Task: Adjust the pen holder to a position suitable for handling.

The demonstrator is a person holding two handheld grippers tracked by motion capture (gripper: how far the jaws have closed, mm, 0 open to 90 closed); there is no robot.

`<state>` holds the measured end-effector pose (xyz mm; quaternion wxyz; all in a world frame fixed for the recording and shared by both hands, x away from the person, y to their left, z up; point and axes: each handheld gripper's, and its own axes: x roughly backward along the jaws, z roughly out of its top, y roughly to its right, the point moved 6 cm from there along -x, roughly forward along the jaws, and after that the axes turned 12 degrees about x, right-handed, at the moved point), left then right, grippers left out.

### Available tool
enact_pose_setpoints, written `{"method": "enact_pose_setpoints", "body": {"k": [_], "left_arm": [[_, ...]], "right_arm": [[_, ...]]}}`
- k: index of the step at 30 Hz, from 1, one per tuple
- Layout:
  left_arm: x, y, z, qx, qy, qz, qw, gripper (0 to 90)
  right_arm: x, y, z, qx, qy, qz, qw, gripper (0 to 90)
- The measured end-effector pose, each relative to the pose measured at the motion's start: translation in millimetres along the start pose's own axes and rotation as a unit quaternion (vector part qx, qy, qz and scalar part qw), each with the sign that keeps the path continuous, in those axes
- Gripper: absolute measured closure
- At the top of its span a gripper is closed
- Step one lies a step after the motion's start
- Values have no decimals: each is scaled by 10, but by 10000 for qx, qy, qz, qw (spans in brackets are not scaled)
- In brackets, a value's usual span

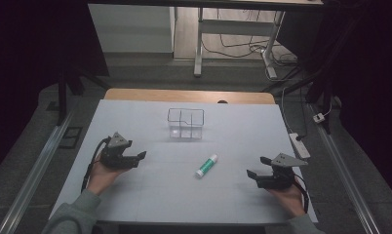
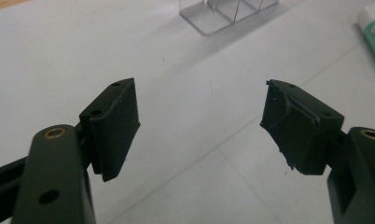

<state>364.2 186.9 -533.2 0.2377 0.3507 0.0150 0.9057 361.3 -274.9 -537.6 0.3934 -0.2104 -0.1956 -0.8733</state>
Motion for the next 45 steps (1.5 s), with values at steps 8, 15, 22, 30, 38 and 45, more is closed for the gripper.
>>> {"method": "enact_pose_setpoints", "body": {"k": [8,15,22,30,38,45], "left_arm": [[-181,27,247,-56,3,11,10000,282],[-362,-91,338,93,-83,84,9999,318],[-467,-171,378,152,-180,110,9997,370],[-595,-240,432,223,-272,205,9992,410],[-763,-212,558,128,-338,249,9990,472],[-887,-202,650,119,-361,286,9989,623]], "right_arm": [[4,-9,0,42,-6,4,10000,196],[-5,-11,-9,61,-45,10,10000,195],[-24,-17,-20,49,-86,39,9999,196],[-36,-17,-29,55,-137,30,9999,199],[-45,-20,-35,57,-175,29,9998,201],[-46,-28,-36,79,-197,30,9998,203]]}}
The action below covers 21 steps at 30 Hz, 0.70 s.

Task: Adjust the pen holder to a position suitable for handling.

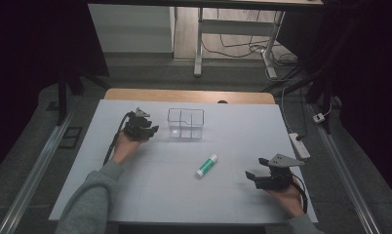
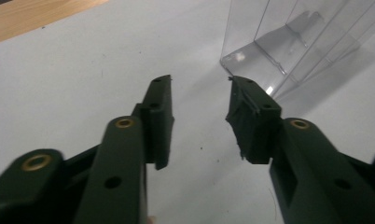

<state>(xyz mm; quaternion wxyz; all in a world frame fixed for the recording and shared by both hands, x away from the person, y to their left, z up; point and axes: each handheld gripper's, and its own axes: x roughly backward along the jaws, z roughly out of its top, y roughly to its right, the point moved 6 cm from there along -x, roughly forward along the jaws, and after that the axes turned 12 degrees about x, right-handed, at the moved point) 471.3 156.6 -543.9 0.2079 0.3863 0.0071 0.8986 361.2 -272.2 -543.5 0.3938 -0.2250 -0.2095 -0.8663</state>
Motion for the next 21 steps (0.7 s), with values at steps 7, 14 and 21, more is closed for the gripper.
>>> {"method": "enact_pose_setpoints", "body": {"k": [7,14,21], "left_arm": [[-73,42,89,-41,-14,-94,9999,797],[-206,85,135,-36,-126,-214,9997,887],[-316,136,158,-23,-215,-348,9992,888]], "right_arm": [[-4,-9,2,19,-9,-16,10000,206],[-11,-5,-5,1,-20,-10,10000,206],[-12,-7,-8,13,-45,-20,10000,208]]}}
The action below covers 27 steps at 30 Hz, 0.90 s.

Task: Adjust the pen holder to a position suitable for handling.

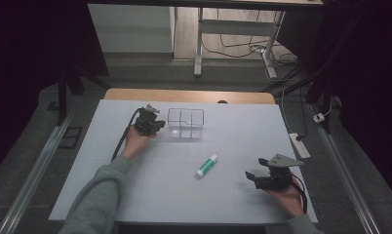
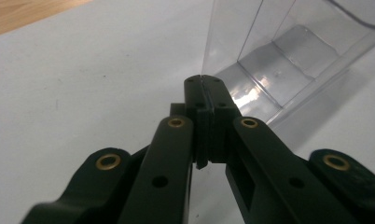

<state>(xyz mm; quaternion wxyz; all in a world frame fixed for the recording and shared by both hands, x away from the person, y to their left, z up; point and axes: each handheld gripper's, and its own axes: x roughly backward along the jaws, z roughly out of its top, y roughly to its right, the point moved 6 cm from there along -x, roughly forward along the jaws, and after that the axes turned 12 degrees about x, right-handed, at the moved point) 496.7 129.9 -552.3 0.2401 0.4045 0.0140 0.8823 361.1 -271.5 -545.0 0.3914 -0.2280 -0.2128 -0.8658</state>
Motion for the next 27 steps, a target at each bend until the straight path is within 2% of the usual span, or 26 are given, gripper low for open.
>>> {"method": "enact_pose_setpoints", "body": {"k": [3,8,10,13,18,22,27], "left_arm": [[-13,28,1,12,-16,-83,10000,888],[-23,86,-6,-88,-64,-149,9998,887],[-26,96,-6,-114,-65,-102,9999,887],[-27,89,-11,-71,-91,-162,9998,887],[-37,92,-15,-93,-99,-113,9998,887],[-41,98,-14,-73,-104,-152,9998,887],[-61,149,-7,-145,-82,-173,9997,887]], "right_arm": [[8,1,-2,18,-21,-21,10000,209],[2,1,-7,19,-43,-10,10000,209],[1,1,-8,29,-53,-12,10000,210],[-1,3,-12,29,-73,-36,10000,211],[-4,4,-18,40,-112,-48,9999,211],[-17,-1,-18,37,-87,-13,10000,212],[-28,-7,-21,34,-94,-8,9999,213]]}}
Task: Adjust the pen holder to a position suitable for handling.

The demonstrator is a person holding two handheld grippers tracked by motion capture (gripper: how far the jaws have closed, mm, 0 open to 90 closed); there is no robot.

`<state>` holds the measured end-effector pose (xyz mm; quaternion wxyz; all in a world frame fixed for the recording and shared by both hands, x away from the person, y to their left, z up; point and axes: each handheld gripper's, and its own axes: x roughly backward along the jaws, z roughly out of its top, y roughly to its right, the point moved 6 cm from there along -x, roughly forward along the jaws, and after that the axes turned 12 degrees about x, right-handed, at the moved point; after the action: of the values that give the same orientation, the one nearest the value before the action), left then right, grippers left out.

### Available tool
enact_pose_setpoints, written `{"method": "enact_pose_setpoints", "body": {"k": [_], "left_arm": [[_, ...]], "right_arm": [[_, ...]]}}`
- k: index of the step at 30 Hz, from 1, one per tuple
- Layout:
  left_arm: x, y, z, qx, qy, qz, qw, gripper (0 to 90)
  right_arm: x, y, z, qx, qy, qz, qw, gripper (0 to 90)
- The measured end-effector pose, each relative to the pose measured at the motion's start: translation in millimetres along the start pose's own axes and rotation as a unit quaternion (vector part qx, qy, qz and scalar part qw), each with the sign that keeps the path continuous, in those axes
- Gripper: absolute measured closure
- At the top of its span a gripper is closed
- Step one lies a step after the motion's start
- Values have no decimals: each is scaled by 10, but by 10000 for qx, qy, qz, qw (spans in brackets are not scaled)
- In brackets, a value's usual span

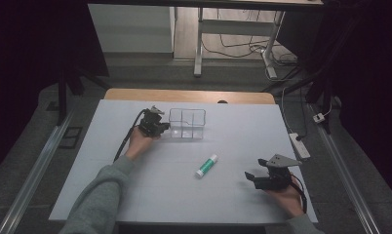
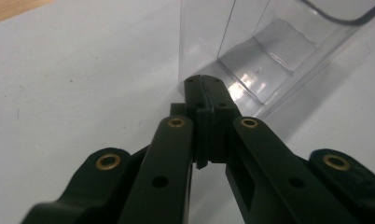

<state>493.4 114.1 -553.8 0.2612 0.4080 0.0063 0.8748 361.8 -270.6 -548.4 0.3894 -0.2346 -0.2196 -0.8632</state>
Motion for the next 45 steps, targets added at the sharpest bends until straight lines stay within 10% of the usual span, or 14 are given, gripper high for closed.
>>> {"method": "enact_pose_setpoints", "body": {"k": [45], "left_arm": [[-259,477,167,-387,124,-334,9986,886]], "right_arm": [[-7,-28,-14,-18,-60,93,9999,217]]}}
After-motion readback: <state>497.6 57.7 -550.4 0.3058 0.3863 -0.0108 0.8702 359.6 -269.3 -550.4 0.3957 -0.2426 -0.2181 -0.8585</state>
